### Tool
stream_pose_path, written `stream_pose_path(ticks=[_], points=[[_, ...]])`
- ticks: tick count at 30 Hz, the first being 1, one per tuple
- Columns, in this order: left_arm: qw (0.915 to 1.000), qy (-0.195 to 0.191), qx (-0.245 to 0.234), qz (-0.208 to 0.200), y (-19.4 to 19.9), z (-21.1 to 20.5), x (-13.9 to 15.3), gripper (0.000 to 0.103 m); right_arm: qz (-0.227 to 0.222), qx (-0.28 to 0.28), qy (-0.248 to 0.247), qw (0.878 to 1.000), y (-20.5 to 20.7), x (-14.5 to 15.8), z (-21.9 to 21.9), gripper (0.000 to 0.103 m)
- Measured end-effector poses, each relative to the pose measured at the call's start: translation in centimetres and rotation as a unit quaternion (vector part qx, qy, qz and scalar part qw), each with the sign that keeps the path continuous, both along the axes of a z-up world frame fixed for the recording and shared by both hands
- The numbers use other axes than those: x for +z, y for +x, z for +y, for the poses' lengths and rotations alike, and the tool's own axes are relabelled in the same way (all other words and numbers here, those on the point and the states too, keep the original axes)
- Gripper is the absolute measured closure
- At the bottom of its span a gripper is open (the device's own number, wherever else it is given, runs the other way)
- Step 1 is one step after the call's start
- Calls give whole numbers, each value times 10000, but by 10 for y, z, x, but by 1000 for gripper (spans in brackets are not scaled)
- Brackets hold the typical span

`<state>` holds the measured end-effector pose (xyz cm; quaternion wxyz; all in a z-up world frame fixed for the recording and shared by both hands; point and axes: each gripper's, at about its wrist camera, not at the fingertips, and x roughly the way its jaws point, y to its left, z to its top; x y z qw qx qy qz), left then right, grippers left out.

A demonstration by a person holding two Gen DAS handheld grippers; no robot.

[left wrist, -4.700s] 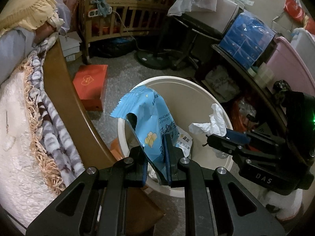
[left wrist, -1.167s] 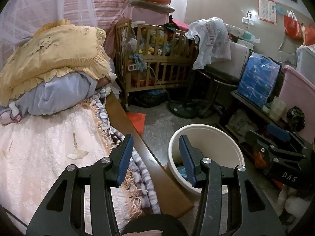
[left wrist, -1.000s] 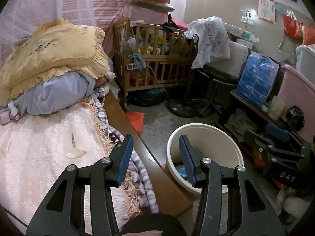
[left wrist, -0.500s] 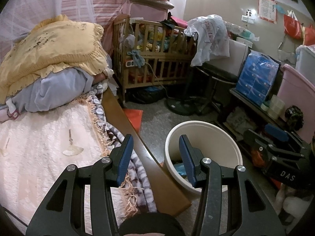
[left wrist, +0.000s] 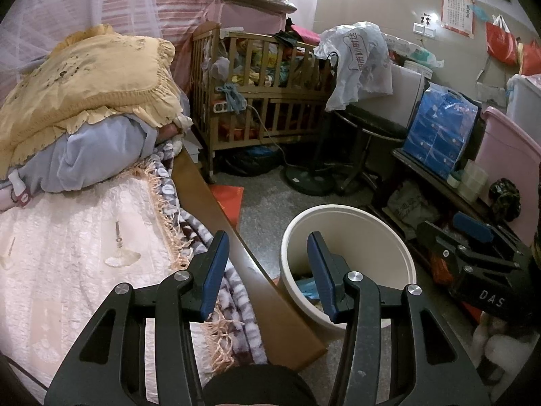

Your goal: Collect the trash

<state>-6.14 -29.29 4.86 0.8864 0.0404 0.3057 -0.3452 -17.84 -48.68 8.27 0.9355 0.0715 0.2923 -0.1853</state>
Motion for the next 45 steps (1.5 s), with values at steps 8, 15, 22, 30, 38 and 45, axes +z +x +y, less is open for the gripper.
stream_pose_path(ticks=[8,15,22,30,38,45], points=[[10000,49,-55,21,-3,-4,-4,57,57,-23,58,10000,2,-3,-1,17],[9999,64,-73,32,-4,-5,-5,57,103,-25,91,9999,1,-3,-2,17],[9999,69,-81,39,-4,-6,-6,57,130,-23,95,9999,1,-4,-1,17],[9999,75,-89,48,-3,-5,-6,57,139,-18,92,9999,1,-4,-1,17],[9999,81,-90,55,-2,-5,-7,57,167,-9,100,9998,1,-6,-1,17],[9999,93,-98,85,-2,-4,-12,57,191,15,114,9998,1,-9,-2,17]])
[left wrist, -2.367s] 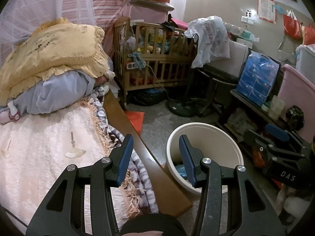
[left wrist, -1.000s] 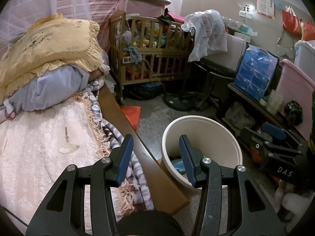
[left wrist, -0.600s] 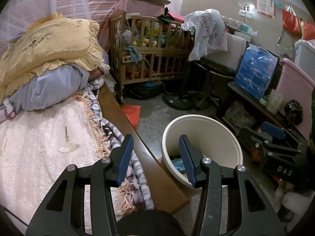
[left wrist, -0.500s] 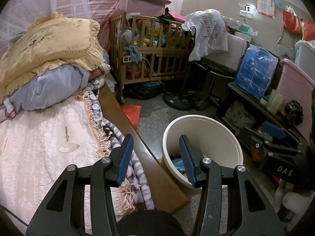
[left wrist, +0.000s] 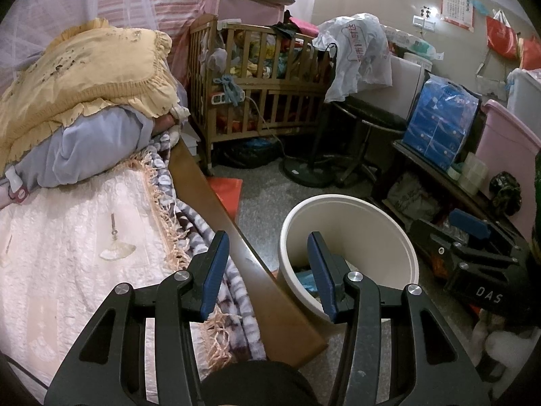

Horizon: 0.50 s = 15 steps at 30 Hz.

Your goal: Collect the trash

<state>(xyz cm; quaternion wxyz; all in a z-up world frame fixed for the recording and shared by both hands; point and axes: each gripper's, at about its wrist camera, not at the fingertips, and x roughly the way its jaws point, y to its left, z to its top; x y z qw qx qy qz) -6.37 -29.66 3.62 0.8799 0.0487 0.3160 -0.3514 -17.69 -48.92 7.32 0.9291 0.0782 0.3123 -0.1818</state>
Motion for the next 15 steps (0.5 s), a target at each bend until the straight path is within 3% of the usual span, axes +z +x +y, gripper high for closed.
stream_pose_path(ticks=[15], points=[[10000,17,-29,38,3,1,-3,57,27,11,8,10000,2,-3,-1,17]])
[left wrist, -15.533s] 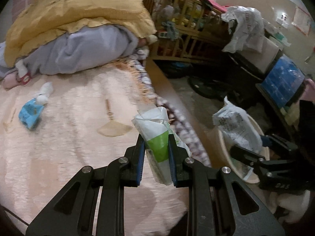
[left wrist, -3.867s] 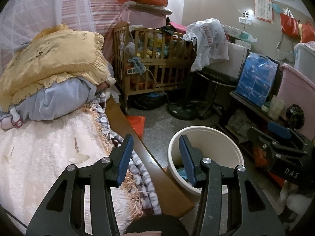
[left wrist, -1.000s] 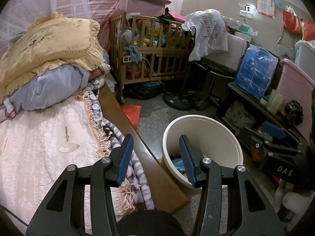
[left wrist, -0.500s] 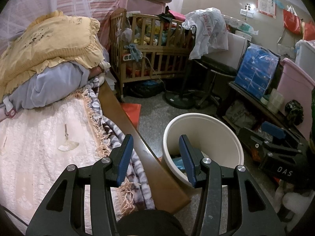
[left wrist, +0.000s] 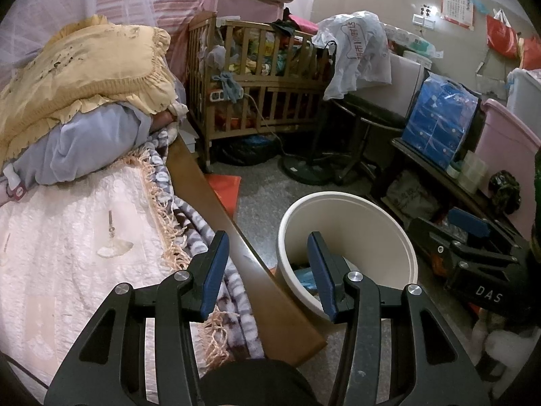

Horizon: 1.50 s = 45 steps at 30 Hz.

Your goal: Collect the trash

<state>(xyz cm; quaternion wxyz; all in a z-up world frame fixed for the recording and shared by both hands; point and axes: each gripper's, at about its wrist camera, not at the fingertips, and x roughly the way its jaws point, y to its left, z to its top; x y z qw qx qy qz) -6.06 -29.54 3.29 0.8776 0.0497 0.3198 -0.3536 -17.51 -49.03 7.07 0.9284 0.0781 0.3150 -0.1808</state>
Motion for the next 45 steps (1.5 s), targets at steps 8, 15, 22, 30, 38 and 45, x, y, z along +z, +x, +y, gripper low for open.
stream_pose_path(ticks=[8,15,22,30,38,45], points=[[10000,1,7,7,0,0,0,57,6,-3,3,10000,0,0,0,16],[10000,1,10,6,0,-1,1,57,3,1,2,10000,1,1,-1,16],[10000,11,12,23,-1,-1,0,57,20,-5,13,10000,1,0,-1,16],[10000,26,12,25,-2,-2,0,57,35,2,23,10000,1,-2,-3,16],[10000,37,-11,38,-3,-3,-2,57,59,7,39,10000,-2,-6,-3,16],[9999,49,-57,72,-4,-5,-6,57,77,4,42,10000,-4,-8,-2,16]])
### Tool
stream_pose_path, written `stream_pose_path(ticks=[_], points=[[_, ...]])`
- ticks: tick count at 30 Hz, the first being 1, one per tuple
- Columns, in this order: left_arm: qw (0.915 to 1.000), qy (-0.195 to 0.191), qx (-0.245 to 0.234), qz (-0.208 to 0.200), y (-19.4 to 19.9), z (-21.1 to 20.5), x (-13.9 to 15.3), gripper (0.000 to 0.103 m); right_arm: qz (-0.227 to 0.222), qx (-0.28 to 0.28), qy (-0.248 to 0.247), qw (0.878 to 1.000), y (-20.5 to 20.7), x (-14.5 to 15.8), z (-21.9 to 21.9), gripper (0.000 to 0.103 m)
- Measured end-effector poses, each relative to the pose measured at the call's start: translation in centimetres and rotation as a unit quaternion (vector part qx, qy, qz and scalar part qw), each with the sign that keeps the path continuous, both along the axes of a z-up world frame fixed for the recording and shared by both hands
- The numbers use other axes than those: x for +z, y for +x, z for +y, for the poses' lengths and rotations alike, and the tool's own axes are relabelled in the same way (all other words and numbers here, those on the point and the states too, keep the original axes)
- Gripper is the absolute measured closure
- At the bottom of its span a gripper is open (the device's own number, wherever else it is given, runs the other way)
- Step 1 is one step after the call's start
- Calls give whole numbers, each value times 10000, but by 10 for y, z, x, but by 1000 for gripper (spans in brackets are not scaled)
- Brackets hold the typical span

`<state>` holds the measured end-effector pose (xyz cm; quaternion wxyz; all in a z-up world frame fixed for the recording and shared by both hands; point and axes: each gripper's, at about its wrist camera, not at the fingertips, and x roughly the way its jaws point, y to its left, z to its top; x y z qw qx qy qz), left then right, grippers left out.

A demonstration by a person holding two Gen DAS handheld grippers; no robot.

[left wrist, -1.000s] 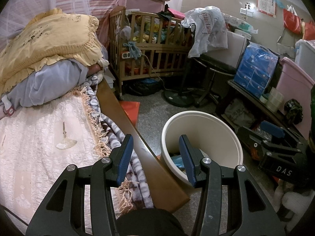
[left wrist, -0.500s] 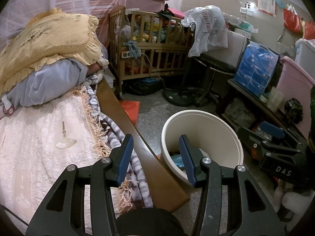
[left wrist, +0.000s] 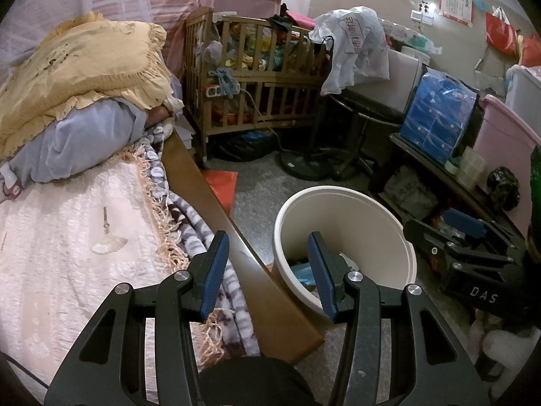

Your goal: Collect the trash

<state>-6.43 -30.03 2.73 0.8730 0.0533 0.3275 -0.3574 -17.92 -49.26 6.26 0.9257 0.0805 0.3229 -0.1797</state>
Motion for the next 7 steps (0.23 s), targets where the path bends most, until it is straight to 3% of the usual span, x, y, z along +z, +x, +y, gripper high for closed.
stream_pose_path(ticks=[7], points=[[9999,-92,58,118,7,18,2,57,89,95,-18,9999,0,-6,9,16]])
